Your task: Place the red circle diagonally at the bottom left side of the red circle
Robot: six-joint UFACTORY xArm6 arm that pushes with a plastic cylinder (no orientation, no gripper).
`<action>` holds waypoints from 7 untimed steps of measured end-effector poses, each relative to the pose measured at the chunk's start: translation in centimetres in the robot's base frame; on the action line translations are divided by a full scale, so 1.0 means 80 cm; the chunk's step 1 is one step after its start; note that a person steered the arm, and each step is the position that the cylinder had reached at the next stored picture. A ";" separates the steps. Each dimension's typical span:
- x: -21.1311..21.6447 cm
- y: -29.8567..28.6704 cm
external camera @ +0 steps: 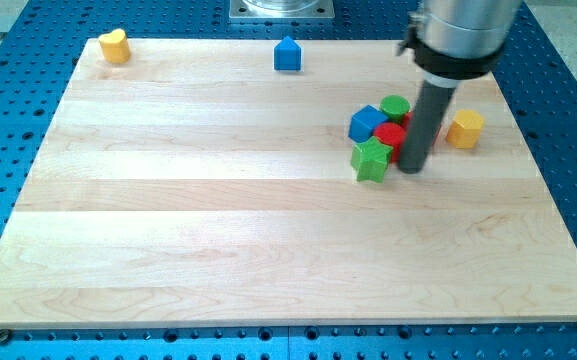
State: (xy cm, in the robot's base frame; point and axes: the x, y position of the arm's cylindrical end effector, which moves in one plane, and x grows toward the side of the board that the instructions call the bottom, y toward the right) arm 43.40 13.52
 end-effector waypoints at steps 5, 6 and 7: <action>-0.048 -0.103; 0.019 -0.083; -0.016 -0.051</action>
